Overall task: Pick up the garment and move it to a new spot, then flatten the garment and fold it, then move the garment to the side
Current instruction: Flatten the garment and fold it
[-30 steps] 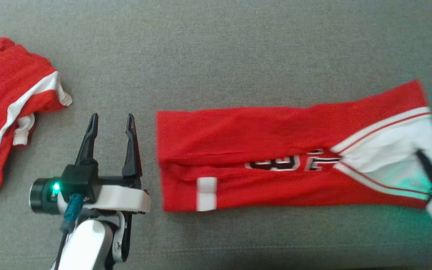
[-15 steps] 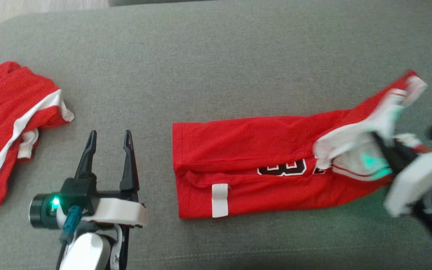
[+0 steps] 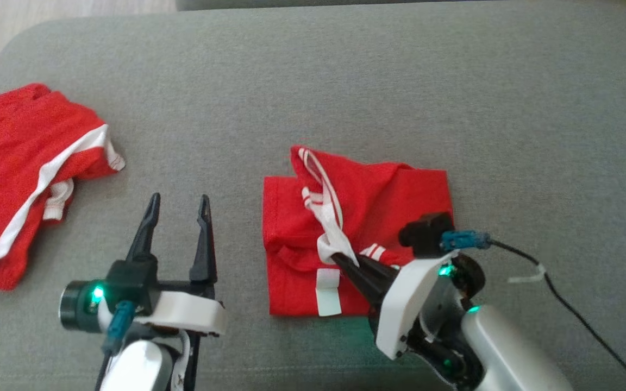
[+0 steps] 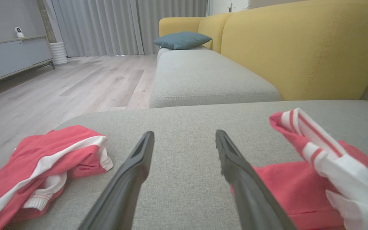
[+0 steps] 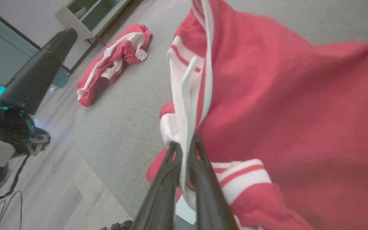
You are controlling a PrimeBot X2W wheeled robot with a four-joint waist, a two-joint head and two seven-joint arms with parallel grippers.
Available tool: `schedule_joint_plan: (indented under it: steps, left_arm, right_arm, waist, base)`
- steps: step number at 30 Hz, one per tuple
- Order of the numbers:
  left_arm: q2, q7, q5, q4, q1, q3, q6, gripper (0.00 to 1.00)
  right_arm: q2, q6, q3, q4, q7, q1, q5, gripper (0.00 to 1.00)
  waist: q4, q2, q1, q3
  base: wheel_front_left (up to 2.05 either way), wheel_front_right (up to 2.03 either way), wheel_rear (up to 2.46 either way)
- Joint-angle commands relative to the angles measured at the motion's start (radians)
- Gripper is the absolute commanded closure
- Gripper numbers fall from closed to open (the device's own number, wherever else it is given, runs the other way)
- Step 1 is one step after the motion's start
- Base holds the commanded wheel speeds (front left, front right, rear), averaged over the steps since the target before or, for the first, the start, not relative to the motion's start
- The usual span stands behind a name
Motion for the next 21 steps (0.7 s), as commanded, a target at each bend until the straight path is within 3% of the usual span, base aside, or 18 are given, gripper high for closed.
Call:
schedule_joint_plan:
  steps: [1, 4, 5, 6, 10, 16, 21]
  left_arm:
    - [0.002, -0.011, 0.002, -0.027, -0.043, 0.023, -0.003, 0.0]
    - [-0.004, -0.011, 0.003, -0.022, -0.049, 0.015, -0.004, 0.0]
    - [-0.005, -0.011, 0.003, -0.02, -0.05, 0.013, -0.004, 0.0]
    - [-0.006, -0.011, 0.003, -0.02, -0.051, 0.013, -0.003, 0.0]
    - [-0.007, -0.011, 0.003, -0.017, -0.056, 0.013, -0.001, 0.0]
    - [-0.003, -0.011, 0.006, -0.013, -0.064, 0.015, 0.003, 0.0]
    - [0.002, -0.012, 0.009, -0.013, -0.065, 0.018, 0.006, 0.0]
  right_arm:
    - [0.021, 0.004, 0.02, 0.004, -0.034, -0.045, 0.013, 1.0]
    - [0.038, 0.004, 0.031, 0.095, -0.101, -0.064, 0.034, 1.0]
    - [0.041, 0.004, 0.036, 0.12, -0.118, -0.072, 0.04, 0.6]
    - [0.043, 0.004, 0.042, 0.14, -0.134, -0.082, 0.042, 0.0]
    - [0.046, 0.004, 0.059, 0.155, -0.246, -0.122, 0.076, 0.0]
    - [0.037, 0.004, 0.085, 0.066, -0.454, -0.183, 0.076, 0.0]
    - [-0.039, 0.004, -0.017, -0.013, -0.572, -0.169, -0.019, 0.0]
  waist:
    - [0.012, 0.0, 0.0, 0.007]
    - [0.021, 0.0, 0.0, 0.013]
    - [0.022, 0.0, 0.0, 0.016]
    - [0.023, 0.0, 0.0, 0.019]
    - [0.02, 0.0, 0.0, 0.03]
    - [0.006, 0.0, 0.0, 0.038]
    - [-0.007, 0.0, 0.0, 0.036]
  base:
    - [0.0, 0.0, 0.0]
    - [0.0, 0.0, 0.0]
    - [0.0, 0.0, 0.0]
    - [0.0, 0.0, 0.0]
    - [0.0, 0.0, 0.0]
    - [0.0, 0.0, 0.0]
    - [0.0, 0.0, 0.0]
